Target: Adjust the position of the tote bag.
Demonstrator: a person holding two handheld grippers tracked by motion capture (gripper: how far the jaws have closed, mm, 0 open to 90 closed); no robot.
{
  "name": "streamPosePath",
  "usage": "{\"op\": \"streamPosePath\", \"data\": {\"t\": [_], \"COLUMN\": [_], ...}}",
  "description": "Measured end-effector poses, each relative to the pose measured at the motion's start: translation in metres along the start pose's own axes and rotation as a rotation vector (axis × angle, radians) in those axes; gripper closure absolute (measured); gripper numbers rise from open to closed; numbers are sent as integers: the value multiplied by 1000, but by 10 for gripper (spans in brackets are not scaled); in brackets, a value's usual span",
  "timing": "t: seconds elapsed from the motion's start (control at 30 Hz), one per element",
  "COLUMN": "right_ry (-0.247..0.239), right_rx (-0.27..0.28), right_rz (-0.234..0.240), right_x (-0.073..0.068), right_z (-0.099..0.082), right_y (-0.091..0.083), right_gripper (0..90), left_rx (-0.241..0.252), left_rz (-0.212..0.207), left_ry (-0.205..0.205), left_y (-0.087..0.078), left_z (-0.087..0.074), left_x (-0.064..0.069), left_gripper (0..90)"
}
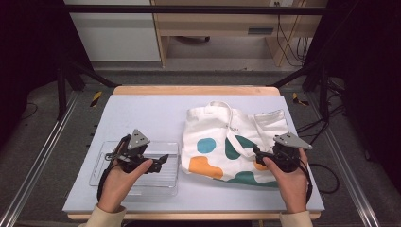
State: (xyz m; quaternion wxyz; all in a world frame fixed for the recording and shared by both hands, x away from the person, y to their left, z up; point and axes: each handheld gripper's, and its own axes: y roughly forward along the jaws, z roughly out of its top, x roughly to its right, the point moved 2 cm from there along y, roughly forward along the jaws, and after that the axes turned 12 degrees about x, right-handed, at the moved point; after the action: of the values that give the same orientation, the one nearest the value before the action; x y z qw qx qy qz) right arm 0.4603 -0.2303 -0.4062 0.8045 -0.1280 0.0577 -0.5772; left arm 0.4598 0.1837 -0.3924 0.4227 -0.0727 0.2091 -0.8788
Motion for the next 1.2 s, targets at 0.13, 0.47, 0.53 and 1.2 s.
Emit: {"op": "streamPosePath", "data": {"t": [0.13,0.47,0.53,1.2], "right_ry": [11,-50,-65,41], "right_rx": [0,-59,-66,-174], "right_rz": [2,-15,-22,76], "right_x": [3,34,41,125], "right_z": [0,9,10,21], "right_y": [-2,-14,-15,76], "right_gripper": [179,360,372,196], "left_rx": [4,5,6,1], "left_rz": [-3,-23,-24,-46], "left_ry": [6,47,52,79], "left_y": [-2,-8,-9,-11], "left_z": [3,11,12,18], "left_x": [1,7,7,13], "left_gripper": [89,95,96,97]}}
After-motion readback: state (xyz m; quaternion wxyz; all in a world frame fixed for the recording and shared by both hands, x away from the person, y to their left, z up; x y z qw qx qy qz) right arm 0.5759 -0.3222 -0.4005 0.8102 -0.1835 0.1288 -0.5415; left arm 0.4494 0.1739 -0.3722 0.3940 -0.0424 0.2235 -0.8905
